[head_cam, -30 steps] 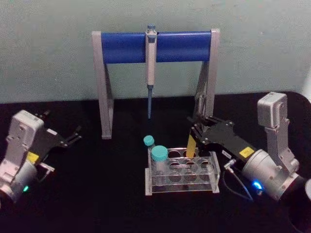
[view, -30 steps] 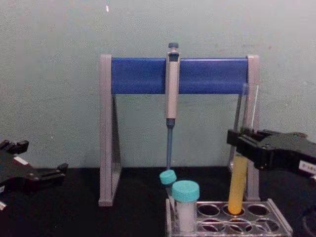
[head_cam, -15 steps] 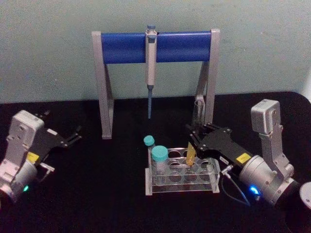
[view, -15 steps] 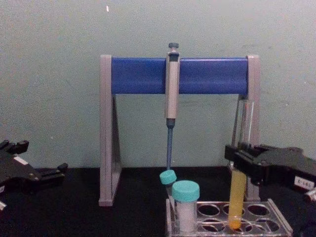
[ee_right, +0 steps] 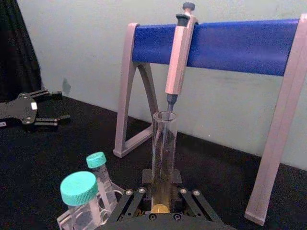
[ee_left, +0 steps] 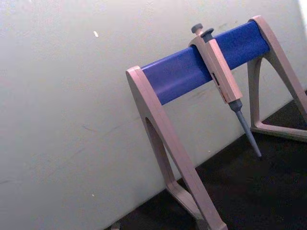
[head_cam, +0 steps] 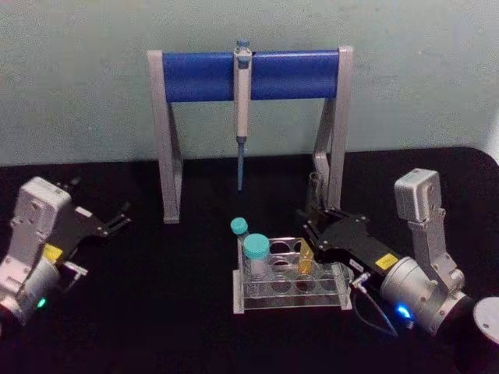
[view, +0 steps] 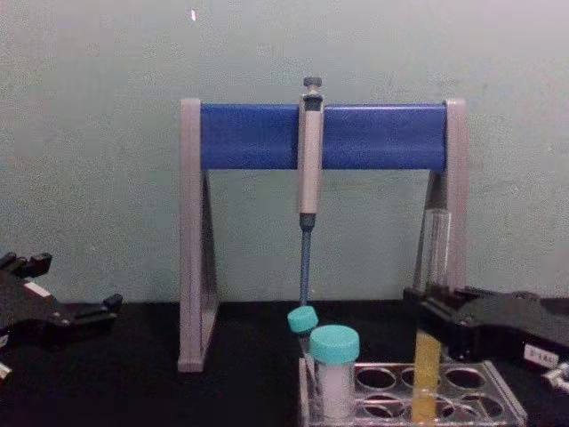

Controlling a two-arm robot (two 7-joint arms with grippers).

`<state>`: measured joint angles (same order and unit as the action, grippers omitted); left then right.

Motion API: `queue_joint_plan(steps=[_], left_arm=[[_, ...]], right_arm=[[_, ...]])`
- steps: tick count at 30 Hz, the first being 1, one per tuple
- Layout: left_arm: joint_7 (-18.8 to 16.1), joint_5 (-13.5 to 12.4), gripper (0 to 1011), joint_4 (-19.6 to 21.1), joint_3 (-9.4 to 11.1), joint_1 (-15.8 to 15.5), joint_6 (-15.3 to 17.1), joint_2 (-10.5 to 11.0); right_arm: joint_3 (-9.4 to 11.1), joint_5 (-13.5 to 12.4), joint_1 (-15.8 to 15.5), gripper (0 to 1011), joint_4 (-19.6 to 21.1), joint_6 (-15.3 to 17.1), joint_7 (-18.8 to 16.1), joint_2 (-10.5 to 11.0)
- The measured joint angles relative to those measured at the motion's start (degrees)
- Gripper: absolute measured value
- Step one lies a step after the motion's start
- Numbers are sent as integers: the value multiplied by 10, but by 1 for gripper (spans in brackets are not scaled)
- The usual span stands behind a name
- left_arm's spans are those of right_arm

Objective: Pick up the test tube from the test tube rack, shake it, then place it back into the test tube rack.

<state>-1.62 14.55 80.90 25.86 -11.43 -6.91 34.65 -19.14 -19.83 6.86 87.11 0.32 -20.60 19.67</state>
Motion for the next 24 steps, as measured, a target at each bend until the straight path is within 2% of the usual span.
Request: queue_joint_plan(steps=[9,24], left_arm=[[0,0,1010,0,0,0,0,0],[0,0,1010,0,0,0,0,0]], right_arm=[[-1,3,3,232,-16,0,-1,-4],[-1,3,3,232,-18,3,-2,-6]])
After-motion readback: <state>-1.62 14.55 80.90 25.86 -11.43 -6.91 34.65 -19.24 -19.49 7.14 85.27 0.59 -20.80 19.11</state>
